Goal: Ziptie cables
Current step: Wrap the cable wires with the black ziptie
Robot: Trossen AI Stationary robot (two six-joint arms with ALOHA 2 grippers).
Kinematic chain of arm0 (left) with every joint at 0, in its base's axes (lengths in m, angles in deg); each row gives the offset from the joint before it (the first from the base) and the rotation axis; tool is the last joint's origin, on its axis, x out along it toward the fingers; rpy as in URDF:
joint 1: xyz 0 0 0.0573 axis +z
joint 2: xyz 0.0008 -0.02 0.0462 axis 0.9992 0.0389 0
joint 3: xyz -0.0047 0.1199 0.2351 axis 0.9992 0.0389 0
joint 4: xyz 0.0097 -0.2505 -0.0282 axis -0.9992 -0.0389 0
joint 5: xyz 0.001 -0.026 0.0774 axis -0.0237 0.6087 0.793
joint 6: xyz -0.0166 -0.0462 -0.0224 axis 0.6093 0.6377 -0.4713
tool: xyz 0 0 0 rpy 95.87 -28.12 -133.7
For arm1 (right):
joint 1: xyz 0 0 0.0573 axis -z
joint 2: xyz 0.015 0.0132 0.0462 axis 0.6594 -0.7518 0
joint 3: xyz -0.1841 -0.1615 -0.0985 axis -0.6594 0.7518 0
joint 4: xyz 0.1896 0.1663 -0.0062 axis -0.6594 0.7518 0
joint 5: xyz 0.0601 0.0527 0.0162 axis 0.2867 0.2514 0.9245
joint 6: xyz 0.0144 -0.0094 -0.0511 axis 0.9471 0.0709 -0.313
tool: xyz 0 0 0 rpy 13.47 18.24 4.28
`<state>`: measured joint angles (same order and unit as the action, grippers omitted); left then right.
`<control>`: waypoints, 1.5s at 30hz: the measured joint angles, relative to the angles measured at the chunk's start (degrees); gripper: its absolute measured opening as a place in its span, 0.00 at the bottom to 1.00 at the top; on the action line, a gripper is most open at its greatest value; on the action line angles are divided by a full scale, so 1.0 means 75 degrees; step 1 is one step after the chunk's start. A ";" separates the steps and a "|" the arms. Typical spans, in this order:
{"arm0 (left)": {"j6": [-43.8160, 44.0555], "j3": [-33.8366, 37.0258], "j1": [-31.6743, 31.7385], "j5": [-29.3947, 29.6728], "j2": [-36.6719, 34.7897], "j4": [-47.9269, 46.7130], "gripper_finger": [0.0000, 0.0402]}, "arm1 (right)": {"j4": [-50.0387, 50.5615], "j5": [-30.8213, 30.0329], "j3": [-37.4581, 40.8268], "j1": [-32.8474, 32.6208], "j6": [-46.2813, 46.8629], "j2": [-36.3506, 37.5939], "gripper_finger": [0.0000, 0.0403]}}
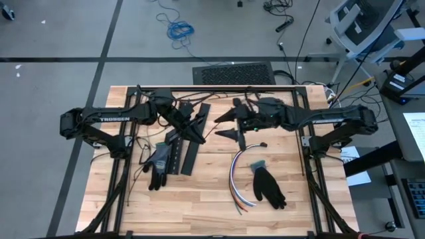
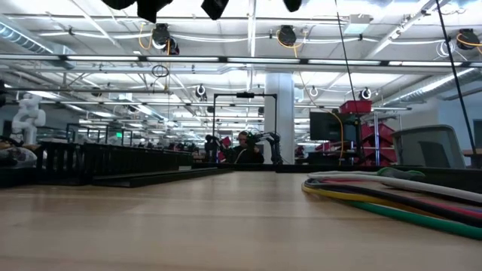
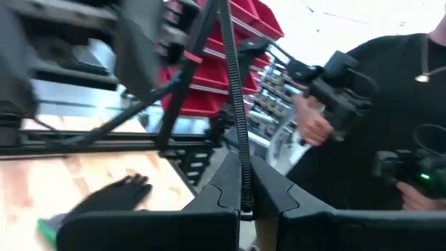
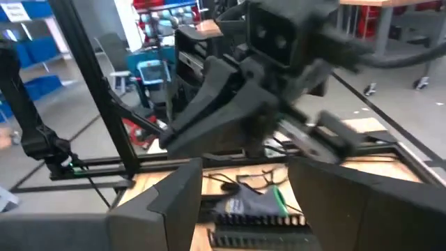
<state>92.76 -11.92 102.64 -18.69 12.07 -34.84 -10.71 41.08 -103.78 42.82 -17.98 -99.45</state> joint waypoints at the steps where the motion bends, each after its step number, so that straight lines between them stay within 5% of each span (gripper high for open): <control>1: -0.0126 0.0000 -0.0003 0.0102 0.0000 0.0007 0.04 | -0.0194 0.0044 0.0002 -0.0003 0.0072 -0.0114 0.52; 8: -0.0498 0.0001 0.0002 0.0393 0.0000 0.0023 0.04 | -0.1587 0.0649 -0.0007 -0.0006 0.0547 -0.0535 0.52; 21: -0.0842 0.0003 0.0003 0.0565 0.0000 0.0083 0.03 | -0.1997 0.1182 -0.0007 -0.0003 0.0582 -0.0519 0.46; 32: -0.0915 0.0003 0.0006 0.0615 0.0000 0.0088 0.03 | -0.2061 0.1312 -0.0007 -0.0003 0.0573 -0.0522 0.31; 40: -0.0947 0.0003 0.0006 0.0762 0.0000 0.0093 0.03 | -0.2084 0.1422 -0.0007 0.0000 0.0516 -0.0522 0.02; 45: -0.0928 0.0004 0.0002 0.1065 -0.0003 0.0086 0.03 | -0.2090 0.1420 -0.0007 0.0003 0.0488 -0.0519 0.00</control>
<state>85.80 -11.89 102.66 -10.70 12.05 -34.19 -26.38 51.73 -103.83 42.84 -14.32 -103.34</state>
